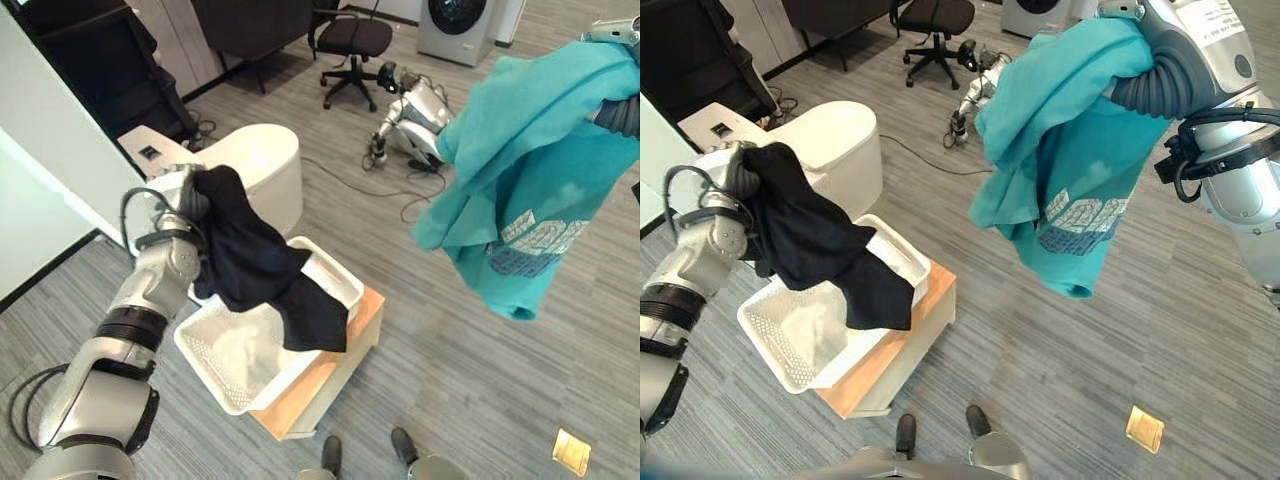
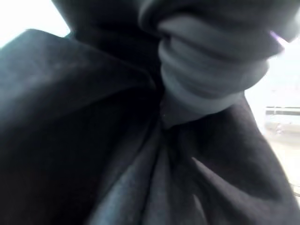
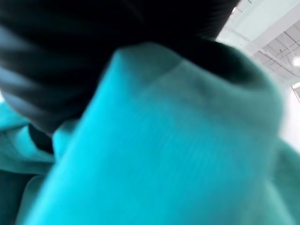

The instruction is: Pick up bed clothes into laundry basket.

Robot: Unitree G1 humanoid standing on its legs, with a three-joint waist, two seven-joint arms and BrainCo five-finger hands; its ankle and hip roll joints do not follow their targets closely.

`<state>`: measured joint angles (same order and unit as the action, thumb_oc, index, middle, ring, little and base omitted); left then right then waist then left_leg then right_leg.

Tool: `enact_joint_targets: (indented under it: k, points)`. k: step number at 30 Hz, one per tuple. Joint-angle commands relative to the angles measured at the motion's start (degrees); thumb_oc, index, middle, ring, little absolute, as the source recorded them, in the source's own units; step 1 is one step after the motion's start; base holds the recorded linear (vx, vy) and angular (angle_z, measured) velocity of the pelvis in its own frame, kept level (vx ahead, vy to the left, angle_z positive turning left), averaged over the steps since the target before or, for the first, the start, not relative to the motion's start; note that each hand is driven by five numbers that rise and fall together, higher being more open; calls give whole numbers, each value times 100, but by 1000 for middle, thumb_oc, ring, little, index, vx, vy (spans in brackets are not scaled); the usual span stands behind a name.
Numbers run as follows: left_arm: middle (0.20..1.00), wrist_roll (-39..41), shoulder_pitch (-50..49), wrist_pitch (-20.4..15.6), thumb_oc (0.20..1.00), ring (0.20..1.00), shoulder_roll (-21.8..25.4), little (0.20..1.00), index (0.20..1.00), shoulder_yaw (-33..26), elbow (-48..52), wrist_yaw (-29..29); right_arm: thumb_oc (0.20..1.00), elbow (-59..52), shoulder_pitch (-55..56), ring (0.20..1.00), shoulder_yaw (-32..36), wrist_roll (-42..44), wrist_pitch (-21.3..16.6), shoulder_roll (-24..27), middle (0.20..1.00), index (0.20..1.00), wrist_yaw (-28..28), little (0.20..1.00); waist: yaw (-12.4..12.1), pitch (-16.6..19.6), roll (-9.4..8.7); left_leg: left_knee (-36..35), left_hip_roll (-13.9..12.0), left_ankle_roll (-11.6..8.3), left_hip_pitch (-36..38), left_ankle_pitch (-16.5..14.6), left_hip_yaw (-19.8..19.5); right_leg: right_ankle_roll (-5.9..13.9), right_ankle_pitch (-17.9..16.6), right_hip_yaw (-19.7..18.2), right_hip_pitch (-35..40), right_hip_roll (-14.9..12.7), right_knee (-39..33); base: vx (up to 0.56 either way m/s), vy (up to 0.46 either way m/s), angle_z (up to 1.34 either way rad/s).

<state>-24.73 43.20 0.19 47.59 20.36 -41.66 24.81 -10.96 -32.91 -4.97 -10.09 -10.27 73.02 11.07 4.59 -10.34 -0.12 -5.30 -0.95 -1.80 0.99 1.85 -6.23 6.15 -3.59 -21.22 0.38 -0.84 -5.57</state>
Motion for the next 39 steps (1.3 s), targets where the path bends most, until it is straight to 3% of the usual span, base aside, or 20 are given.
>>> enact_joint_targets:
  k: [1,11,12,13,19,24,34,39]
  points:
    - [200,335,964,-57,200,200,512,200,200,164,-345,418,200,-4,-397,200,90,173,0,54,200,200,240,200,-93,273,29,30,-189,-373,-13,-173,298,630,685,583,57,-526,517,-31,38,-19]
    - [200,644,681,-238,200,200,238,200,200,-85,41,297,200,-48,-132,200,300,72,33,-27,200,200,164,200,-138,285,67,30,-147,-340,41,-205,315,611,752,530,104,-544,534,19,15,-5]
    - [335,838,544,-326,335,335,190,335,335,-189,177,232,200,-52,-117,200,316,103,41,-43,200,200,149,200,-156,288,65,30,-142,-337,55,-209,302,608,751,537,117,-547,535,32,8,2]
    - [1000,997,317,-397,1000,1000,139,1000,1000,-336,394,154,200,-85,-72,200,336,125,49,-72,200,200,109,200,-169,303,76,30,-131,-330,77,-216,295,602,751,539,136,-549,528,0,0,0]
    - [1000,1475,-1002,-727,1000,1000,-187,1000,1000,-1059,1657,-240,200,-96,218,200,645,150,112,-154,200,200,-42,200,-345,424,26,30,-154,-351,157,-170,227,513,762,585,279,-507,500,32,-5,1]
    - [1000,1527,-1876,-773,1000,1000,-336,1000,1000,-1448,2314,-434,200,140,41,200,484,175,203,-63,200,200,-128,200,-502,524,-82,30,-177,-379,234,-188,104,431,837,677,467,-480,456,15,-31,8]
    - [1000,1340,-2579,-742,1000,1000,-525,1000,1000,-1728,2567,-521,200,314,-390,200,19,288,324,-179,200,200,-316,200,-734,582,-252,30,-197,-411,276,-155,-91,304,939,942,656,-368,474,-5,-18,18]
    - [1000,1505,-3300,-918,1000,1000,-755,1000,1000,-2028,3118,-618,200,346,-668,200,-261,543,310,-453,200,200,-343,200,-1008,554,-359,30,-170,-430,233,-96,-298,246,983,1143,717,-327,516,-21,-22,23]
